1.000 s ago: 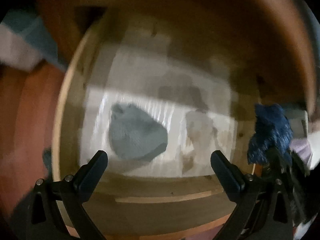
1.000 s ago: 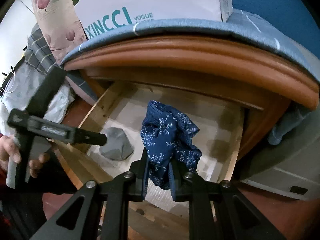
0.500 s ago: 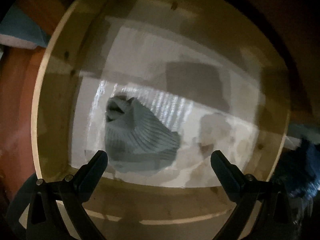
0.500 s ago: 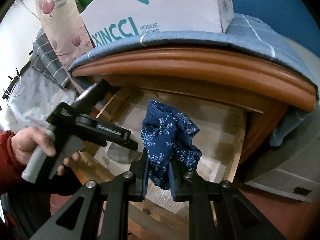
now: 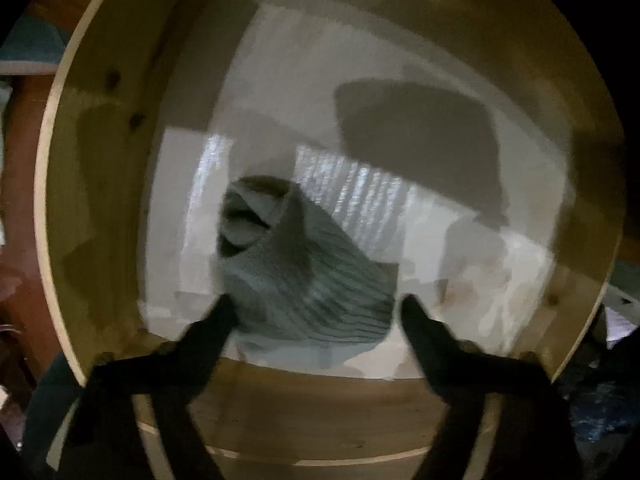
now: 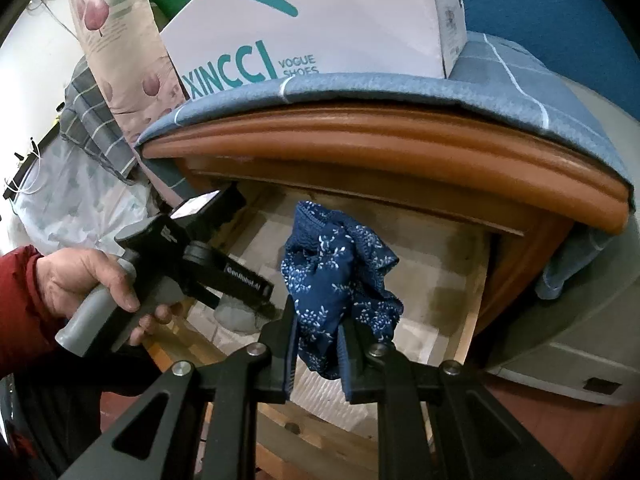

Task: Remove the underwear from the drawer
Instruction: 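Lower the left tool to grasp the grey sock while the right holds the navy sock, then lift the grey sock with the left tool and lower it into the white box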

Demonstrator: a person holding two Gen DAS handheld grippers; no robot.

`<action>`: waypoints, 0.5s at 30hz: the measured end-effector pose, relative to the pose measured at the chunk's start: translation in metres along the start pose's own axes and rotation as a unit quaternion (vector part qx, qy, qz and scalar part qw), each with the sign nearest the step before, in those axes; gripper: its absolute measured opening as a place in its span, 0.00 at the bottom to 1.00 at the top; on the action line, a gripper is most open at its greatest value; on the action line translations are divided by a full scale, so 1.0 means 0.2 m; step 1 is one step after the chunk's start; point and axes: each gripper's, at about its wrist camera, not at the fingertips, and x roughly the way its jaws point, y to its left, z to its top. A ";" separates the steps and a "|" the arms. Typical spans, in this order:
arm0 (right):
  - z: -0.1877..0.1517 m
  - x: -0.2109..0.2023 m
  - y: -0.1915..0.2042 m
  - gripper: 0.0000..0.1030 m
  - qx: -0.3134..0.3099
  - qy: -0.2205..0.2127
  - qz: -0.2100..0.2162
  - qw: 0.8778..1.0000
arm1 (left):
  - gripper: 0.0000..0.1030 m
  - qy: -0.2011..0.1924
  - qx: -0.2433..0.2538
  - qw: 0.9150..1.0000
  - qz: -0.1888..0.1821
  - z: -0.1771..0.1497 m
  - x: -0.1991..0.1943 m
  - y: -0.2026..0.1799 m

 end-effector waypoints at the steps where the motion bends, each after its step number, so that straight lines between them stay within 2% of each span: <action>1: 0.00 0.00 0.00 0.16 -0.001 -0.002 -0.002 1.000 | 0.66 0.000 0.005 1.000 0.001 0.00 0.00 0.00; 2: 0.00 -0.01 0.00 0.16 -0.004 -0.002 -0.004 1.000 | 0.63 -0.004 0.003 1.000 -0.001 0.00 0.00 0.00; 7: 0.00 -0.02 0.01 0.16 -0.005 -0.005 -0.005 1.000 | 0.40 -0.031 0.011 0.999 -0.013 -0.04 -0.08 0.01; 15: 0.01 -0.03 0.00 0.16 0.001 -0.009 -0.011 1.000 | 0.33 -0.076 0.022 0.996 -0.038 -0.16 -0.19 0.05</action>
